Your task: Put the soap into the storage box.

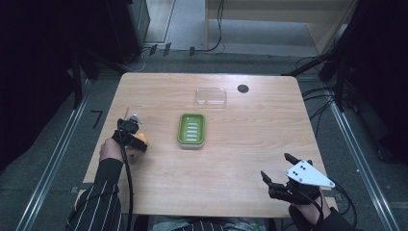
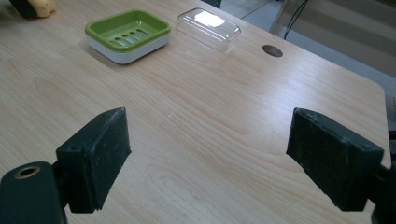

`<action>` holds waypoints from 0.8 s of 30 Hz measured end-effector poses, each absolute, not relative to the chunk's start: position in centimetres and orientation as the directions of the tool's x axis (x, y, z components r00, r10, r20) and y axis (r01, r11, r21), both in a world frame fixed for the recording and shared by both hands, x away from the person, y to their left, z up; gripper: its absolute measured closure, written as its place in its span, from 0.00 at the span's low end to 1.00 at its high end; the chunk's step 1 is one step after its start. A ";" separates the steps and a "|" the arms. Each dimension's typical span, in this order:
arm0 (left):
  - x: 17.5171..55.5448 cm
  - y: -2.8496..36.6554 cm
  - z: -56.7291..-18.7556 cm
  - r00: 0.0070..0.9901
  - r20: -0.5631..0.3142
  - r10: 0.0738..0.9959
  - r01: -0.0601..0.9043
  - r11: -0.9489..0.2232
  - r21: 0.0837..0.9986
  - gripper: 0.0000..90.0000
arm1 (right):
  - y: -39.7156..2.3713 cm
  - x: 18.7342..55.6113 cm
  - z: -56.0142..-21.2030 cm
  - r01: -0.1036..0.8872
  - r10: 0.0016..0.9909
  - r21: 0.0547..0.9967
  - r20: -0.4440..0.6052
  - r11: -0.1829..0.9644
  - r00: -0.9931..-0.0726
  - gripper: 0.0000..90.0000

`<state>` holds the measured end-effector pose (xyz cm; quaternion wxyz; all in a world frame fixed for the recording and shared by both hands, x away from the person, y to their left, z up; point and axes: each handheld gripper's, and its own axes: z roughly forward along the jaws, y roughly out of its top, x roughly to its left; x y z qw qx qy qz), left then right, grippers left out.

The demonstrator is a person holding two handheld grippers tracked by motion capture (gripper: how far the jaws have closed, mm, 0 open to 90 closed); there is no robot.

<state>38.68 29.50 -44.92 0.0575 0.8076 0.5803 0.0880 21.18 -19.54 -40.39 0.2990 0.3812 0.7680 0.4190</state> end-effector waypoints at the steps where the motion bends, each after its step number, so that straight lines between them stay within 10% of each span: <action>1: 38.7 29.5 -45.0 0.314 0.074 0.947 0.928 -0.322 0.189 0.31 | -19.5 21.2 -40.4 0.336 0.836 0.871 -0.139 0.358 -0.530 0.15; 24: 38.1 29.9 -44.9 0.352 0.058 0.934 0.907 -0.356 0.224 0.44 | -19.6 21.2 -40.4 0.333 0.836 0.872 -0.141 0.359 -0.531 0.15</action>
